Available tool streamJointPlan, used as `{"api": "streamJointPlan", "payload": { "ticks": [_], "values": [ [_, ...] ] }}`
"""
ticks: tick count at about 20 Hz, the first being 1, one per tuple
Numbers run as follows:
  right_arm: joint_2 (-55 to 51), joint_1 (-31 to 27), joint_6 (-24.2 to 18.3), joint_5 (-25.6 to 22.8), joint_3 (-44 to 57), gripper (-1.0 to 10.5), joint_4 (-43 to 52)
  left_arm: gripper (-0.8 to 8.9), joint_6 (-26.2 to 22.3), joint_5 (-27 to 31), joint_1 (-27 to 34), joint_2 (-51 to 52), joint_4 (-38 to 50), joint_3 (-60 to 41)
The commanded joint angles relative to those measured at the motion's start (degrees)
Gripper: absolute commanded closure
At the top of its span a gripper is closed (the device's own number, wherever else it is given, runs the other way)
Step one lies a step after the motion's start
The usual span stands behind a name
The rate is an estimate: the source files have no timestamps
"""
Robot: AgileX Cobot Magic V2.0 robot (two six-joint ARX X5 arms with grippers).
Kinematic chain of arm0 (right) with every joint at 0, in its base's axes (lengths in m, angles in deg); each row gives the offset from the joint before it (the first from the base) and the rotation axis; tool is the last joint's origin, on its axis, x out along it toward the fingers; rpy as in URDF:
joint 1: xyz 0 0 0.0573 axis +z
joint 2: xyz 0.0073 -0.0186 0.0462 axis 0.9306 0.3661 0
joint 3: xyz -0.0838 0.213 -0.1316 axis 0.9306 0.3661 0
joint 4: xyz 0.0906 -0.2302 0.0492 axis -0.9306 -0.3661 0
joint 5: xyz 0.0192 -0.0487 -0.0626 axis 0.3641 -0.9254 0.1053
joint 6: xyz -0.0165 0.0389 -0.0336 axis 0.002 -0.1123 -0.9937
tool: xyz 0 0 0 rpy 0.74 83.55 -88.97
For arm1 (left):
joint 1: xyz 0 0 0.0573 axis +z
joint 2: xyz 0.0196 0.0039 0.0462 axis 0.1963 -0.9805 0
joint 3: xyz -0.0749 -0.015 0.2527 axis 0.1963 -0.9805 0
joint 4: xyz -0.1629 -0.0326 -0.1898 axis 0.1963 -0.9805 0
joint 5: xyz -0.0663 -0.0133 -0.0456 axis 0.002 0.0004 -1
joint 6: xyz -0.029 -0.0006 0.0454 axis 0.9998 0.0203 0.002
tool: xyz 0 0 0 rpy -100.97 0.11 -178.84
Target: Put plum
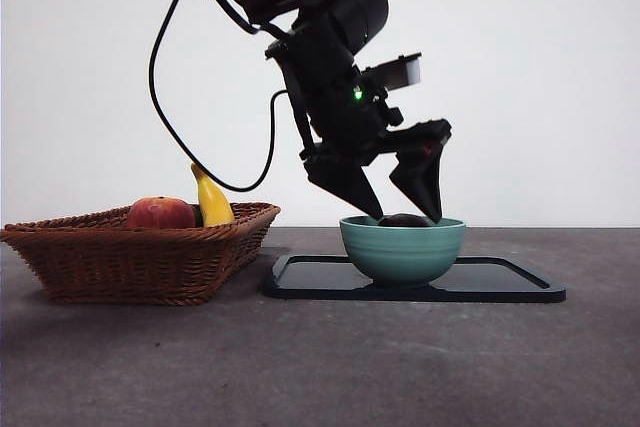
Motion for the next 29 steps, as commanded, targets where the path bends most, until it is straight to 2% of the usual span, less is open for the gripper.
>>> {"api": "streamJointPlan", "payload": {
  "ticks": [1, 11, 15, 19, 22, 25, 29],
  "values": [
    [0.2, 0.35, -0.07, -0.17, -0.09, 7.5, 0.37, 4.11, -0.66, -0.07, -1.07, -1.86, 0.35, 1.64],
    [0.2, 0.35, -0.22, -0.22, -0.09, 7.5, 0.63, 4.17, -0.7, -0.04, -1.44, -3.67, -0.79, 1.64],
    [0.2, 0.35, -0.28, -1.66, -0.09, 7.5, 0.98, 5.48, -0.7, -0.02, -1.46, -3.67, -0.37, 1.64],
    [0.2, 0.35, -0.31, -1.66, -0.09, 7.5, 0.98, 6.1, -0.68, -0.02, -1.46, -3.67, -0.22, 1.79],
    [0.2, 0.35, -0.28, -1.66, -0.09, 7.5, 0.96, 6.1, -0.66, -0.02, -1.46, -3.43, -1.05, 2.93],
    [0.2, 0.35, -0.28, -1.66, -0.09, 7.5, 0.94, 6.1, -0.63, -0.02, -1.46, -3.02, -4.55, 6.97],
    [0.2, 0.35, -0.28, -1.66, -0.09, 7.5, 0.96, 6.1, -0.55, -0.02, -1.22, -2.99, -14.45, 17.64]
  ]
}}
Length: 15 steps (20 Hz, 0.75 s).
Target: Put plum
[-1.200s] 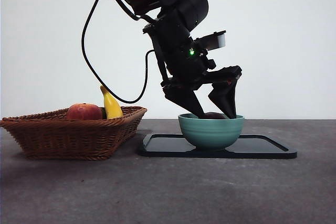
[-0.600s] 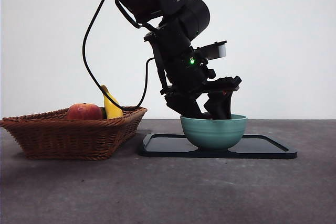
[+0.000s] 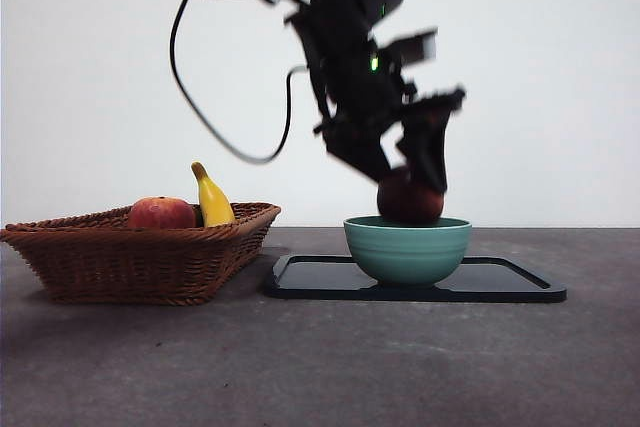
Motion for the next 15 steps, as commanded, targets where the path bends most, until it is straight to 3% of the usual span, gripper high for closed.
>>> {"api": "streamJointPlan", "payload": {
  "ticks": [1, 6, 10, 15],
  "values": [
    [0.17, 0.35, -0.31, -0.22, -0.09, 7.5, 0.7, 6.1, -0.26, -0.07, -0.2, -0.98, -4.61, 8.13],
    [0.17, 0.33, -0.31, -0.22, -0.11, 7.5, 0.72, 6.1, 0.98, -0.11, 1.79, 2.23, -14.64, 21.0],
    [0.17, 0.33, -0.42, -0.2, -0.09, 7.5, 0.74, 6.1, 1.53, -0.11, 4.59, 10.32, -18.86, 22.05],
    [0.17, 0.35, -0.72, -0.2, -0.09, 7.5, 1.01, 6.1, 1.53, -0.11, 9.33, 21.2, -30.21, 22.03]
  ]
}}
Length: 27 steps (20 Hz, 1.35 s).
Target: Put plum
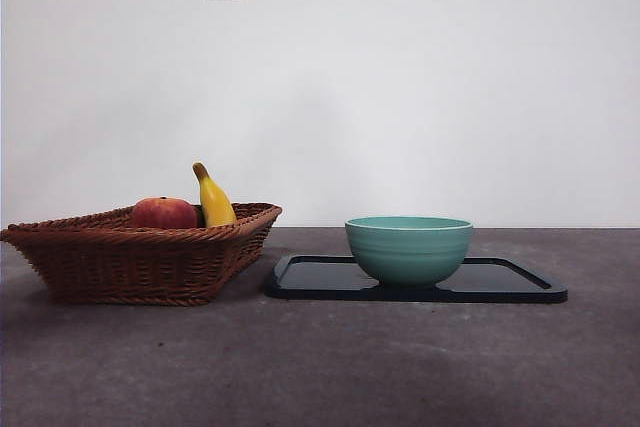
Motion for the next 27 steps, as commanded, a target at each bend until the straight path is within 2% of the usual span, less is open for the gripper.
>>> {"api": "streamJointPlan", "payload": {
  "ticks": [1, 3, 6, 9, 11, 16, 23, 27],
  "values": [
    [0.17, 0.35, -0.83, -0.2, -0.09, 7.5, 0.61, 6.1, 0.15, -0.13, 1.79, 2.6, -5.01, 1.81],
    [0.17, 0.35, -1.01, -0.2, -0.09, 7.5, 0.61, 6.1, 0.09, -0.9, 3.87, 5.62, -10.34, 1.75],
    [0.17, 0.35, -1.44, -0.17, -0.11, 7.5, 1.25, 6.1, -0.52, -7.69, 6.14, 9.44, -14.95, 0.28],
    [0.17, 0.35, -1.51, -0.15, -0.09, 7.5, 2.29, 6.1, -0.74, -8.63, 7.41, 12.92, -15.82, -5.79],
    [0.17, 0.35, -1.49, -0.13, -0.11, 7.5, 2.73, 6.1, -0.7, -8.63, 8.35, 15.82, -13.64, -13.6],
    [0.17, 0.35, -1.49, 0.22, -0.11, 7.5, 2.86, 6.1, 0.04, -8.59, 10.64, 24.65, 5.22, -39.52],
    [0.17, 0.35, -1.27, 0.22, -0.11, 7.5, 2.64, 6.1, 0.11, -8.02, 14.82, 25.27, 28.87, -60.85],
    [0.17, 0.35, -1.27, 0.2, -0.09, 7.5, 2.73, 6.1, -1.92, -2.38, 16.22, 24.85, 40.02, -69.79]
  ]
}}
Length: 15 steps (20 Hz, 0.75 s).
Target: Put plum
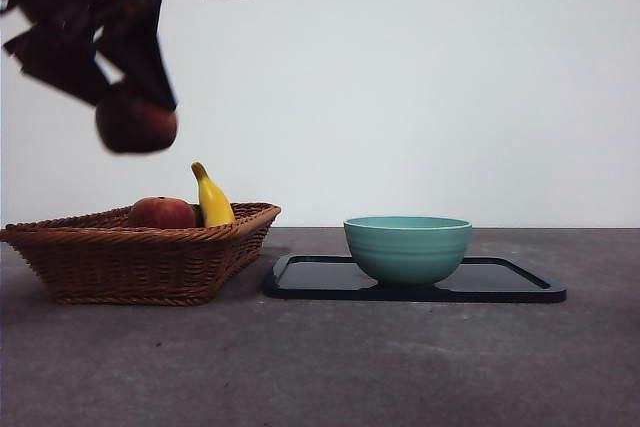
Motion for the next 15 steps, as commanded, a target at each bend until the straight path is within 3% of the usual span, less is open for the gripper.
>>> {"api": "streamJointPlan", "payload": {
  "ticks": [1, 15],
  "values": [
    [0.2, 0.35, -0.22, 0.11, -0.09, 7.5, 0.61, 6.1, -2.27, 2.14, 0.57, -1.4, 4.98, -2.62],
    [0.2, 0.35, 0.85, 0.09, -0.11, 7.5, 1.18, 5.96, -3.48, 2.19, 1.75, -15.56, 14.43, -4.13]
  ]
}}
